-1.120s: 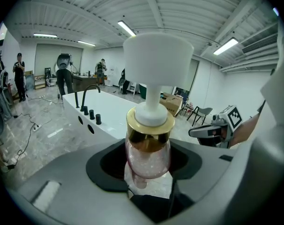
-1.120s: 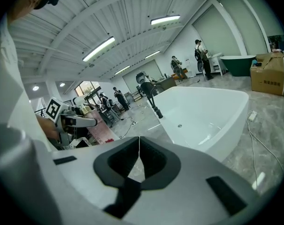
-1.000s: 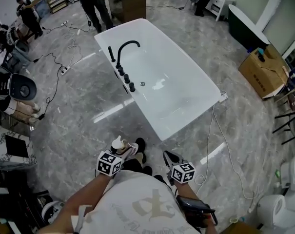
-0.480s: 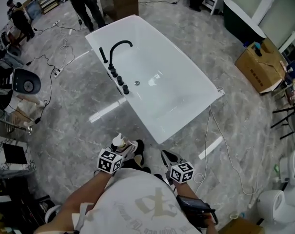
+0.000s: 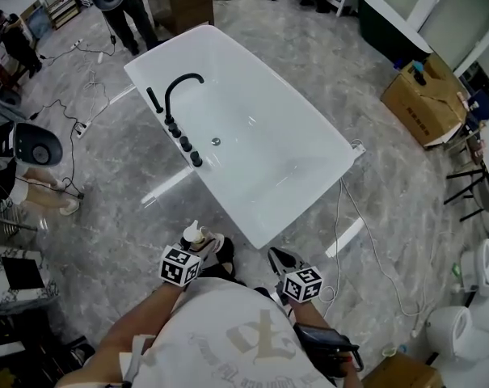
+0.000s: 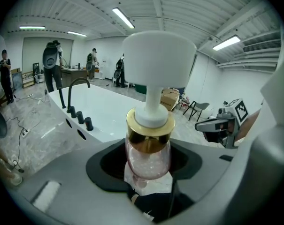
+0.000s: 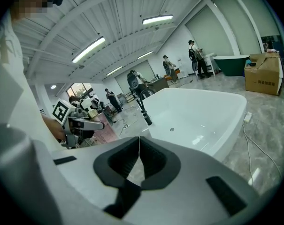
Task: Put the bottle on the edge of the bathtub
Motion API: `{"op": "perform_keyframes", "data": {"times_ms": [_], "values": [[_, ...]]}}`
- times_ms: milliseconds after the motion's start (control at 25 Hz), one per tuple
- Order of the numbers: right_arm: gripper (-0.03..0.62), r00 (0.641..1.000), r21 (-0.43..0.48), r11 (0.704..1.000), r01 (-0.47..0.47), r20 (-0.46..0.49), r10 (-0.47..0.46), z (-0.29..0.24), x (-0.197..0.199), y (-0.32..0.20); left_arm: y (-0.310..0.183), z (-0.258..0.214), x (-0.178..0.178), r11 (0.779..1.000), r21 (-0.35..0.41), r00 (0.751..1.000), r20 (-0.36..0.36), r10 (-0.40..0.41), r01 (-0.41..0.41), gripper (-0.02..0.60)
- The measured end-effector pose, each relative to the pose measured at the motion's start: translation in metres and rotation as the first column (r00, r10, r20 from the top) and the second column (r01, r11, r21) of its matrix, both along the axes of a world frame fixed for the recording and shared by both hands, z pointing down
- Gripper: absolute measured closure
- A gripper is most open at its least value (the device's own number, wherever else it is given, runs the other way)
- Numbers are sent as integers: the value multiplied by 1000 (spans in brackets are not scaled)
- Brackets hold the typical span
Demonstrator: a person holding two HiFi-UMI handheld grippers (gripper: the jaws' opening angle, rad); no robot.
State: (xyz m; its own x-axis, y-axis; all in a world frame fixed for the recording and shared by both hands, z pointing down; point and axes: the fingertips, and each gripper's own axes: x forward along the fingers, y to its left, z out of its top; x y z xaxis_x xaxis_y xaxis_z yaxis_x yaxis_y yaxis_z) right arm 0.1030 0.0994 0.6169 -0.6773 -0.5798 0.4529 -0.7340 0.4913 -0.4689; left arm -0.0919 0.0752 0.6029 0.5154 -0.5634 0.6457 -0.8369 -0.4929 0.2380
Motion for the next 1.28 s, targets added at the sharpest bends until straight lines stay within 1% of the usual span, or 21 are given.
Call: {"op": "perform_keyframes", "data": {"times_ms": [240,720,960,1080,1280], "values": [[588,999,5,1000,-26,-18,26,-3,5,-35,-33,5,8,999,-5,999,-11,42,-42,360],[588,996,23,996,-84,-38,85,-8,-5,-97,-98,10,9,992,-2,991,-34,129,-129,360],[588,992,22,994,-108,-60,109,-12,-1,-123,-125,18,5,991,4,991,-22,134,-134,360],[588,990,13,993,-121,-74,122,-10,2,-130,-133,20,3,990,3,990,-28,138,-138,360],[588,987,10,991,-134,-90,135,-11,-4,-144,-144,25,-5,989,-8,989,-30,145,-145,360]]}}
